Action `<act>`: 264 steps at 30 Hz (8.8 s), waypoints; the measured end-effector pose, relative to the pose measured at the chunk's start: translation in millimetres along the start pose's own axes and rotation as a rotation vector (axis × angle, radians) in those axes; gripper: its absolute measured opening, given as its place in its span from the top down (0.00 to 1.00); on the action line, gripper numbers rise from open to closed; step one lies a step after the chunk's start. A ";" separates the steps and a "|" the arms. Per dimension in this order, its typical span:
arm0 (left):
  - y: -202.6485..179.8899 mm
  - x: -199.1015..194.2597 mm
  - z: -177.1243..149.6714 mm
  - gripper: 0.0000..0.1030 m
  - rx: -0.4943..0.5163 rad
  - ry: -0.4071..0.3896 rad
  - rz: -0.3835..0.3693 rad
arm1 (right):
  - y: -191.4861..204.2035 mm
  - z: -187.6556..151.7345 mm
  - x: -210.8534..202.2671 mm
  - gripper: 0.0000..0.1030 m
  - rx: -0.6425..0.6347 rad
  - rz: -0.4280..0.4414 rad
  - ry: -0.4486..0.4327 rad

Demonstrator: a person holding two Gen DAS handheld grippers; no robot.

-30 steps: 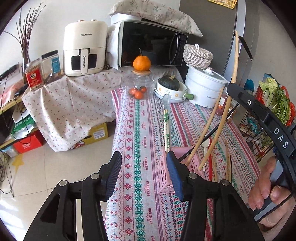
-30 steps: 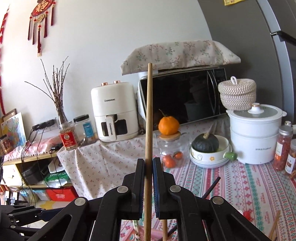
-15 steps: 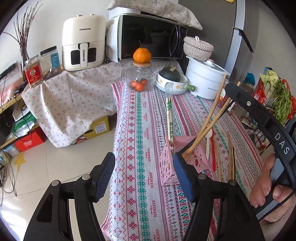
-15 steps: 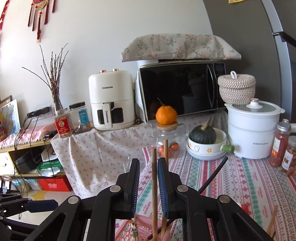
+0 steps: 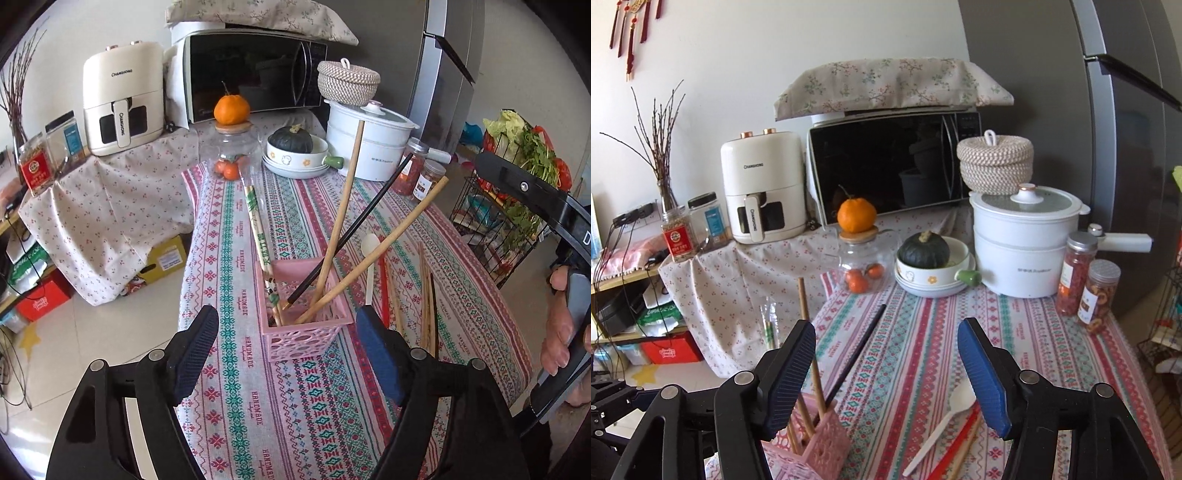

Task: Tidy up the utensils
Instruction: 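Lower the right gripper's wooden chopstick into the pink basket and open it, then move both grippers back over the loose wooden chopsticks beside the spoons, then close the left gripper on one wooden chopstick, then close the right gripper on a pair of wooden chopsticks, then carry both chopsticks to the pink basket and open the left gripper inside it, then lower the right gripper's wooden chopsticks into the pink basket and open it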

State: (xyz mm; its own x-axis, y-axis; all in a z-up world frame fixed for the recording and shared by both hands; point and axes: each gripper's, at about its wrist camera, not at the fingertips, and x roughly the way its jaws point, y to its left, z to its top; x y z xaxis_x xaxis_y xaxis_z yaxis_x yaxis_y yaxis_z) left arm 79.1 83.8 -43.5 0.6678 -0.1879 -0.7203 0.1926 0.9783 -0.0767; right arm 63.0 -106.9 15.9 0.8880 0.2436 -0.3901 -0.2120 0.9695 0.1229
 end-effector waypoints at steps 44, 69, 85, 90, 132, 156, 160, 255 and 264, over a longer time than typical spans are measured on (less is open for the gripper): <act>-130.9 -4.4 14.4 0.16 0.245 -0.126 0.122 | -157.9 -31.1 -25.6 0.05 0.128 -0.264 0.295; -195.1 163.8 52.8 0.83 0.093 0.337 -0.081 | -240.1 -56.2 10.2 0.05 0.404 -0.241 0.555; -166.8 247.8 41.1 0.91 0.030 0.497 0.022 | -225.3 -62.4 32.4 0.05 0.298 -0.203 0.626; -165.8 248.7 43.7 0.94 0.036 0.490 0.024 | -223.6 -63.8 38.6 0.05 0.291 -0.213 0.636; -72.0 -7.1 15.5 0.95 0.041 0.015 -0.262 | -165.1 -96.1 197.2 0.89 0.228 -0.243 0.730; -35.1 -127.8 34.1 0.95 -0.022 -0.395 -0.231 | -103.2 3.5 -0.8 0.92 0.192 0.047 0.128; -21.5 -143.8 38.7 0.95 -0.054 -0.467 -0.226 | -94.1 15.0 -15.4 0.92 0.181 0.075 0.066; 52.3 -18.2 -9.3 0.25 -0.169 -0.019 -0.026 | 13.1 26.4 -33.9 0.35 0.140 0.091 -0.092; 9.0 -0.6 -52.3 0.22 -0.117 0.051 -0.030 | -79.4 -4.8 -40.1 0.24 0.184 -0.076 0.067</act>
State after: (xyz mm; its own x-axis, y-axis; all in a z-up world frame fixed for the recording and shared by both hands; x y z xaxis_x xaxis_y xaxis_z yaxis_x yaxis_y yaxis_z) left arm 42.8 97.3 -79.8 0.6251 -0.2151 -0.7503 0.1242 0.9764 -0.1765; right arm 42.2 -193.5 17.4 0.8680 0.1776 -0.4637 -0.0621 0.9653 0.2535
